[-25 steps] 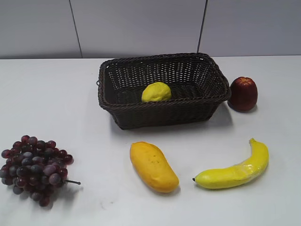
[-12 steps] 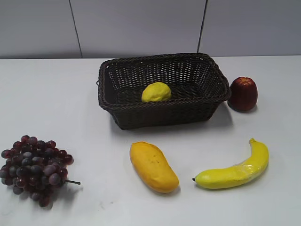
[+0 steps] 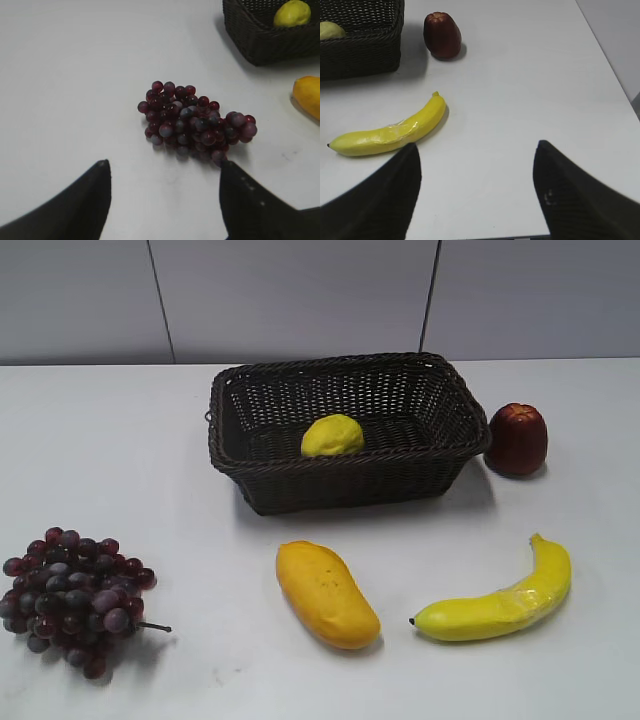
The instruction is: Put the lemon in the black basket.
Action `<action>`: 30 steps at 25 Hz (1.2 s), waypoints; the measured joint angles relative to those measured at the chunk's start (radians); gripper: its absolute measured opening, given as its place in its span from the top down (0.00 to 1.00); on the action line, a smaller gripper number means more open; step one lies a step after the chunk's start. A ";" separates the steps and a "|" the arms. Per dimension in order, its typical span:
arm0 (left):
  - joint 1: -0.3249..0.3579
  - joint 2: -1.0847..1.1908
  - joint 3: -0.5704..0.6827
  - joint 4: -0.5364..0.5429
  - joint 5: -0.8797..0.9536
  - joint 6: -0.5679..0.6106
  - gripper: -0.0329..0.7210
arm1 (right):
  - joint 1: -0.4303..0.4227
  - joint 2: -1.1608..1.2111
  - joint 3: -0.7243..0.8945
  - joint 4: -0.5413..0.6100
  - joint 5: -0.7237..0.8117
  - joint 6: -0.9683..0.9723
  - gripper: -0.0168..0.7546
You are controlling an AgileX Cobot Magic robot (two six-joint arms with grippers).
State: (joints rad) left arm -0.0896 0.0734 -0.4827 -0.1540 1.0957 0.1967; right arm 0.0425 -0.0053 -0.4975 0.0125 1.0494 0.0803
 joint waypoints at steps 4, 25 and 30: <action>0.000 0.000 0.001 -0.006 0.000 0.000 0.27 | 0.000 0.000 0.000 0.000 0.000 -0.001 0.24; 0.106 -0.078 0.002 -0.010 0.000 -0.003 0.32 | 0.000 0.000 0.000 0.000 0.000 -0.001 0.24; 0.106 -0.078 0.002 -0.010 0.000 -0.003 0.32 | 0.000 0.000 0.000 0.000 0.000 -0.001 0.24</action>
State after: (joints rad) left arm 0.0162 -0.0049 -0.4807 -0.1636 1.0958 0.1938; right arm 0.0425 -0.0053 -0.4975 0.0125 1.0493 0.0791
